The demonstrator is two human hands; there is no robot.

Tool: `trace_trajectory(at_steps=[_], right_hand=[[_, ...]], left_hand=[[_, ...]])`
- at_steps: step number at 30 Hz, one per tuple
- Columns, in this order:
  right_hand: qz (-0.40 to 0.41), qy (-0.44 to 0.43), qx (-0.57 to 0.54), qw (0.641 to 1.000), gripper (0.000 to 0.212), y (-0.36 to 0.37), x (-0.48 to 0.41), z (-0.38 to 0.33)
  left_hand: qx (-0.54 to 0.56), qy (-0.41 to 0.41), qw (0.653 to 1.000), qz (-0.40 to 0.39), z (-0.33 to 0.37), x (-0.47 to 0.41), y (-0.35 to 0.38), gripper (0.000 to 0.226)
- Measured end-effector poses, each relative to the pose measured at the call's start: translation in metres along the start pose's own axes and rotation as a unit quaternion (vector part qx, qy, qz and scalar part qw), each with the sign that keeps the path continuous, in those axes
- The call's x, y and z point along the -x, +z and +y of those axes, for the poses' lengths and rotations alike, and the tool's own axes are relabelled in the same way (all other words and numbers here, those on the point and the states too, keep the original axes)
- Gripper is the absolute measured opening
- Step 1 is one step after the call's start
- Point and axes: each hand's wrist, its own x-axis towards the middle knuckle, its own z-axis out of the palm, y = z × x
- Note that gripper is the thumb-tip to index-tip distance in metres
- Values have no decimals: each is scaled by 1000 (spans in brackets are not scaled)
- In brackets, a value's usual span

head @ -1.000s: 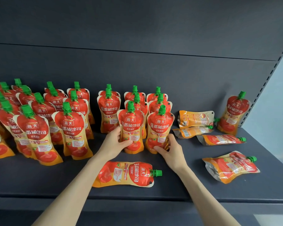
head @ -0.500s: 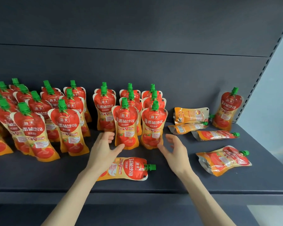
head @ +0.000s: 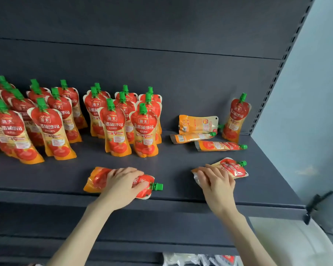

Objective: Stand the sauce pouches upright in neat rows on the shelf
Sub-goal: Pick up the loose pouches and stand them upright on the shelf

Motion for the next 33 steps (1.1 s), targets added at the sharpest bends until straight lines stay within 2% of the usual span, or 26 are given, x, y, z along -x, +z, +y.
trace_trajectory(at_steps=[2, 4, 8, 9, 10, 13, 15, 18, 20, 22, 25, 31, 33], right_hand=[[20, -5, -32, 999, 51, -7, 4, 10], [40, 3, -58, 997, 35, -14, 6, 18], [29, 53, -149, 987, 11, -24, 4, 27], [30, 70, -164, 984, 12, -26, 3, 27], [23, 95, -162, 982, 22, -28, 1, 27], [-37, 203, -114, 972, 73, -38, -2, 26], [-57, 244, -104, 962, 96, -44, -2, 26], [-78, 267, -85, 957, 111, -45, -1, 27], [-87, 270, -119, 952, 113, -45, -1, 27], [-98, 275, -181, 939, 108, -47, -3, 27], [-118, 286, -215, 926, 90, -46, -8, 31], [-139, 261, -266, 917, 33, -46, -8, 38], [-118, 253, -252, 927, 32, -46, -5, 38]], left_hand=[[-3, -8, 1000, 14, 22, 1, 10, 43], [-8, -20, 999, 25, 42, 0, 18, 44], [-32, -47, 998, 30, 79, -6, 28, 48], [-41, -56, 997, 33, 88, -9, 30, 48], [-51, -66, 996, 36, 95, -11, 33, 48], [-62, -64, 995, 36, 111, -17, 39, 48], [-53, -39, 998, -16, 111, -20, 34, 49], [-60, -10, 987, -147, 98, -23, 11, 49], [-50, -2, 984, -171, 88, -25, 1, 49], [-37, 7, 988, -148, 86, -27, 1, 54], [-18, -3, 992, -122, 89, -30, 5, 61], [-39, 12, 995, -89, 96, -24, -2, 51], [-23, 8, 997, -75, 97, -20, -5, 50]])
